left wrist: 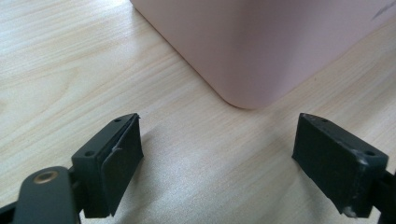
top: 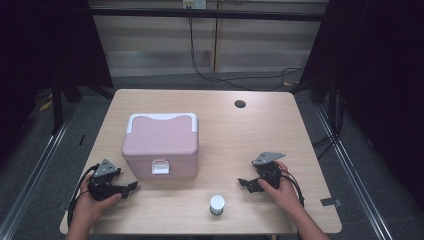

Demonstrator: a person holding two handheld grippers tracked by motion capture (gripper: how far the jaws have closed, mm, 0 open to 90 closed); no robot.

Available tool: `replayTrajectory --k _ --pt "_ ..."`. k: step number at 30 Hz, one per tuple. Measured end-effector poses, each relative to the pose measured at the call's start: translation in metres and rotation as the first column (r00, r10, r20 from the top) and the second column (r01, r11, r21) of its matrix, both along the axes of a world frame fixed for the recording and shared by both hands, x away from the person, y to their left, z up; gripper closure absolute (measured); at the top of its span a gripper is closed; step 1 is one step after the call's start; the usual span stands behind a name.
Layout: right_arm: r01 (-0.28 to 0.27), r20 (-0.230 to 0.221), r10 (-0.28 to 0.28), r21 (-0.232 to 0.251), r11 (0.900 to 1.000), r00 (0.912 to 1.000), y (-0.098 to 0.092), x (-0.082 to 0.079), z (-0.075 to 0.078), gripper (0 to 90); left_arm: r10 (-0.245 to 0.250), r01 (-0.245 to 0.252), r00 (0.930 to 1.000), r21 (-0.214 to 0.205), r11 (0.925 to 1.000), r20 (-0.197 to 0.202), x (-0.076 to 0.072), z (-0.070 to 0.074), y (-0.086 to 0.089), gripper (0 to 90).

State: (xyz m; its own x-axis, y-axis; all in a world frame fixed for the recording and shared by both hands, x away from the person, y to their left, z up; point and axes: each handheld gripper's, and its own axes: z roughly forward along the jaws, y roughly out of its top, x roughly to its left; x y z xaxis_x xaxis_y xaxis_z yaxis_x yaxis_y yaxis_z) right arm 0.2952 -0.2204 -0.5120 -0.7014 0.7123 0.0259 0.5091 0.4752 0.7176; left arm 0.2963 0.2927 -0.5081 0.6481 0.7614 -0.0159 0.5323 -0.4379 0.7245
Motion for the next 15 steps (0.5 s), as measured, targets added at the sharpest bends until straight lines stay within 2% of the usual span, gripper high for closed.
replayTrajectory --k 5,6,7,10,12,14,15 --pt "0.001 0.0 -0.001 0.0 1.0 1.0 0.0 0.0 0.0 10.7 0.016 -0.016 0.9999 -0.009 0.9998 -0.003 -0.001 0.001 0.002 16.9" --pt "0.001 -0.001 -0.001 0.0 1.0 1.0 0.0 0.0 0.0 10.7 0.054 -0.056 0.9981 -0.064 0.9964 -0.028 -0.001 0.001 0.003 16.9" --pt "0.002 -0.001 -0.002 0.0 1.0 1.0 0.0 0.0 0.0 10.7 0.072 -0.076 0.9962 -0.071 0.9946 -0.048 -0.001 0.003 0.004 17.2" --pt "0.001 -0.002 -0.001 0.0 1.0 1.0 0.0 0.0 0.0 10.8 0.103 -0.108 0.9896 -0.053 0.9927 -0.101 -0.002 0.01 0.009 26.8" --pt "0.004 -0.006 -0.004 0.002 1.0 1.0 0.0 -0.001 0.0 11.4 0.135 -0.14 0.9796 -0.025 0.9898 -0.148 -0.001 0.015 0.013 31.7" --pt "0.007 -0.003 -0.007 0.006 1.0 1.0 -0.001 0.0 0.001 14.0 0.159 -0.167 0.9741 -0.032 0.9855 -0.16 0.0 0.024 0.02 36.8" --pt "0.002 -0.007 -0.002 0.003 1.0 1.0 -0.001 0.001 0.002 16.7 0.176 -0.186 0.969 -0.047 0.9813 -0.174 0.003 0.029 0.023 39.5"
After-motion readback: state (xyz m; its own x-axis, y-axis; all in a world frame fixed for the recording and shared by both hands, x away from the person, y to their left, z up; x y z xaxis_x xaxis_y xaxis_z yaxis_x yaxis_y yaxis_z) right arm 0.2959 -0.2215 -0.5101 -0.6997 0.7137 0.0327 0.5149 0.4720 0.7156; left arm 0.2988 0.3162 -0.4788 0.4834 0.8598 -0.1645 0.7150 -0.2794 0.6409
